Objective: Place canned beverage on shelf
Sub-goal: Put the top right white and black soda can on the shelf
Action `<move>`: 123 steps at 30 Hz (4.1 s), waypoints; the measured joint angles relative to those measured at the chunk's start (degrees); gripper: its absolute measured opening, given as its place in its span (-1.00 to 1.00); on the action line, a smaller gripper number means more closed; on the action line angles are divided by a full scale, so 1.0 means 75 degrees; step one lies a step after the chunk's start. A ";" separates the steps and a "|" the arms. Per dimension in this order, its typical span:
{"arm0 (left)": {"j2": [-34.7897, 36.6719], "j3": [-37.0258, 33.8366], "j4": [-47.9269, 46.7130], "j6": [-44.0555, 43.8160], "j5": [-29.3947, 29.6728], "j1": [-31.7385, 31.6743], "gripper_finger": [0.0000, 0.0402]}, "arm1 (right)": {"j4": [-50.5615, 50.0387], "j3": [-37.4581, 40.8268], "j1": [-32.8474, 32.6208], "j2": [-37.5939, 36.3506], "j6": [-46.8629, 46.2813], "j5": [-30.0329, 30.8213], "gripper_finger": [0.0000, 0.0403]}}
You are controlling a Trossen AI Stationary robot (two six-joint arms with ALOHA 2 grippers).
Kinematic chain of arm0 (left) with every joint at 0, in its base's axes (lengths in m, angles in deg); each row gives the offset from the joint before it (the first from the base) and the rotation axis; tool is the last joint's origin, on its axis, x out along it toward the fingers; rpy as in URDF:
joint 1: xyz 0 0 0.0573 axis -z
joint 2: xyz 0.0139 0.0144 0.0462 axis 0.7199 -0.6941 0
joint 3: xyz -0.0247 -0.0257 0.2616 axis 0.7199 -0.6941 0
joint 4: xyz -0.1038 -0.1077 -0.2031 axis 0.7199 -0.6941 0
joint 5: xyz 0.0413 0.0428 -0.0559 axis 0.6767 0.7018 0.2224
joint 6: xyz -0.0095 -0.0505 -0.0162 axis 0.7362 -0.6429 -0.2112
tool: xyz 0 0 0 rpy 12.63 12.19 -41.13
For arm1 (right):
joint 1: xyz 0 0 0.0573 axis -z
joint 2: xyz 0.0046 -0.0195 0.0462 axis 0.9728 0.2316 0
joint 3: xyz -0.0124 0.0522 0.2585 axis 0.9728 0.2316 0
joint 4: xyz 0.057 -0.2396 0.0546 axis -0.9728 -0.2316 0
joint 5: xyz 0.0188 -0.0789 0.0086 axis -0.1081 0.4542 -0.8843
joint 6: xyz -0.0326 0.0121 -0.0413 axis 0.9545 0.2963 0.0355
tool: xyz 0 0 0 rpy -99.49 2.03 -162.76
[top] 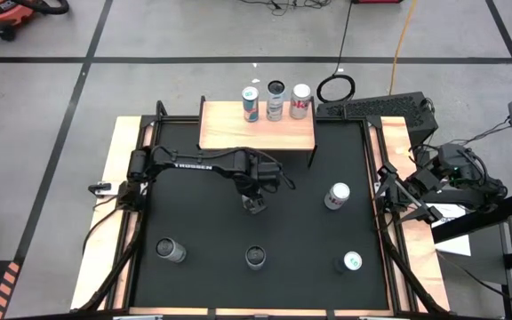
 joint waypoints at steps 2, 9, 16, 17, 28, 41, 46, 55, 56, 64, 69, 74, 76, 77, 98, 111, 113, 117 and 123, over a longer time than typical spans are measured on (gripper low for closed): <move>0.0000 0.0000 -0.0029 0.0069 -0.0003 0.0000 0.36 | 0.0002 0.0000 0.0001 0.0000 -0.0001 0.0000 0.71; 0.0009 0.0012 -0.0523 0.0771 -0.0091 -0.0097 0.28 | 0.0000 0.0000 0.0003 0.0000 0.0000 0.0000 0.71; 0.0191 -0.0006 -0.1195 0.1088 -0.0207 -0.0457 0.27 | -0.0051 0.0000 0.0001 0.0000 0.0022 0.0000 0.71; 0.0250 -0.0006 -0.1260 0.1129 -0.0204 -0.0519 0.27 | -0.0056 0.0000 0.0001 0.0000 0.0023 0.0000 0.71; 0.0815 0.0014 -0.1823 0.1118 -0.1047 -0.1191 0.27 | -0.0060 0.0000 0.0000 0.0000 0.0028 0.0000 0.71; 0.0848 0.1375 -0.2248 0.1155 -0.1590 -0.1749 0.27 | -0.0067 0.0000 0.0001 0.0000 0.0026 0.0000 0.71; 0.0848 0.2014 -0.2255 0.1160 -0.1882 -0.2047 0.27 | -0.0067 0.0000 0.0000 0.0000 0.0026 0.0000 0.71; 0.0845 0.2742 -0.2270 0.1405 -0.1949 -0.2847 0.27 | -0.0239 0.0000 0.0000 0.0000 0.0026 0.0000 0.71; 0.0845 0.2779 -0.2266 0.1450 -0.1947 -0.2958 0.27 | -0.0239 0.0000 0.0001 0.0000 0.0026 0.0000 0.71; 0.0932 0.2900 -0.2264 0.2375 -0.1522 -0.3766 0.27 | -0.0239 0.0000 0.0002 0.0000 0.0026 0.0000 0.71; 0.1028 0.2900 -0.2277 0.2595 -0.1232 -0.4270 0.27 | -0.0244 0.0000 0.0000 0.0000 0.0164 0.0002 0.71; 0.1247 0.2900 -0.2273 0.2757 -0.1257 -0.4634 0.27 | -0.0242 0.0000 0.0001 -0.0002 0.0447 0.0002 0.71; 0.1394 0.2900 -0.2273 0.2747 -0.1259 -0.4777 0.27 | -0.0245 0.0000 0.0000 -0.0003 0.0487 0.0000 0.71; 0.1456 0.2900 -0.2273 0.2747 -0.1241 -0.4816 0.27 | -0.0245 0.0000 0.0001 -0.0001 0.0487 0.0003 0.71; 0.1698 0.2900 -0.2258 0.3388 -0.0535 -0.5092 0.27 | -0.0221 0.0000 0.0003 -0.0003 0.0448 0.0032 0.71; 0.1497 0.2893 -0.2258 0.3218 -0.0547 -0.5351 0.27 | -0.0184 0.0000 0.0003 -0.0003 0.0377 0.0035 0.71; 0.1492 0.2885 -0.2261 0.3208 -0.0631 -0.5345 0.27 | -0.0159 0.0000 0.0001 -0.0003 0.0397 0.0035 0.71; 0.1481 0.2888 -0.2258 0.3166 -0.0690 -0.5398 0.27 | -0.0160 0.0000 0.0000 -0.0003 0.0445 0.0035 0.71; 0.1472 0.2888 -0.2264 0.3010 -0.0690 -0.5548 0.27 | -0.0163 0.0000 0.0002 -0.0002 0.0488 0.0035 0.71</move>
